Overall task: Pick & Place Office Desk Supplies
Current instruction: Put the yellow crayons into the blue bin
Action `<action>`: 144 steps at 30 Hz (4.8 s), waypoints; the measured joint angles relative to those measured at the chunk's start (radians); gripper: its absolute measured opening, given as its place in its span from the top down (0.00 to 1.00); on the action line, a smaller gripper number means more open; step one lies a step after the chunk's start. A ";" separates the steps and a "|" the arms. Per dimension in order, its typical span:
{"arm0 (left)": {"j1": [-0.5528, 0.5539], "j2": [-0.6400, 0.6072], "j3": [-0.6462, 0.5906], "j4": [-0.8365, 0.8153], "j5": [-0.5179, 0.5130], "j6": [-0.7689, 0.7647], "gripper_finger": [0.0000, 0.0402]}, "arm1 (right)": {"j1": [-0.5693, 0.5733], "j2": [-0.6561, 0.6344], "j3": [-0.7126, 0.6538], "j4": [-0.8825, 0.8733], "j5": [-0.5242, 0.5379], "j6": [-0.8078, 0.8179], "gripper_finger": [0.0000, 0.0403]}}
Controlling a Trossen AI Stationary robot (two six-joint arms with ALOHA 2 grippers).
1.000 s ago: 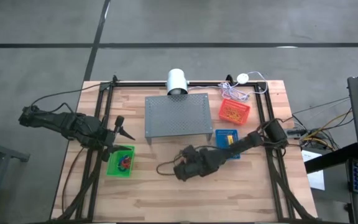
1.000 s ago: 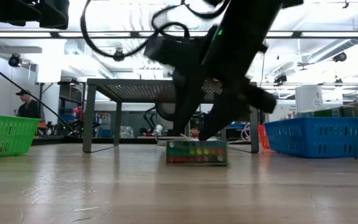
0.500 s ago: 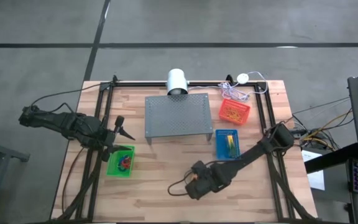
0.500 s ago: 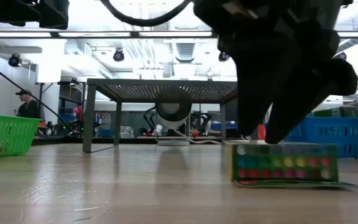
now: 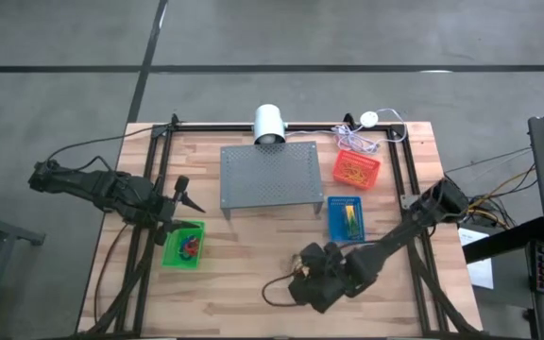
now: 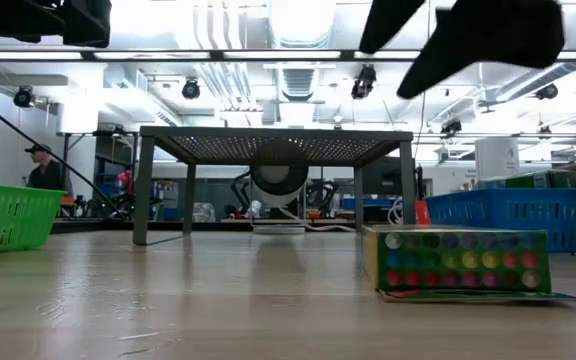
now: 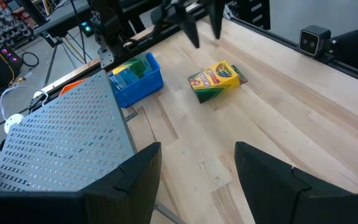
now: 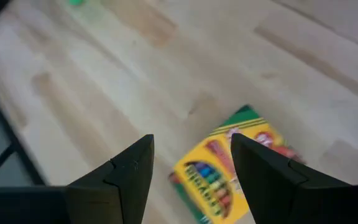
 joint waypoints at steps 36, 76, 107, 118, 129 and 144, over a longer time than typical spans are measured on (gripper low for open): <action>0.000 0.000 0.000 -0.013 0.000 0.000 0.48 | 0.226 0.313 0.008 0.039 0.315 -0.669 0.67; 0.000 0.000 0.000 -0.013 0.000 0.000 0.48 | 0.223 0.342 0.027 0.001 0.372 -0.679 0.98; 0.000 0.000 0.000 -0.013 0.000 0.000 0.48 | 0.223 0.146 0.085 -0.035 0.478 -0.525 0.98; 0.000 0.000 0.000 -0.013 0.000 0.000 0.48 | 0.220 0.148 0.081 -0.055 0.412 -0.788 0.98; 0.000 0.000 0.000 -0.013 0.000 0.000 0.48 | 0.184 0.123 0.081 -0.089 0.345 -1.155 0.98; 0.000 0.000 0.000 -0.014 0.000 0.000 0.48 | -0.005 0.003 0.082 -0.080 -0.107 -1.461 0.82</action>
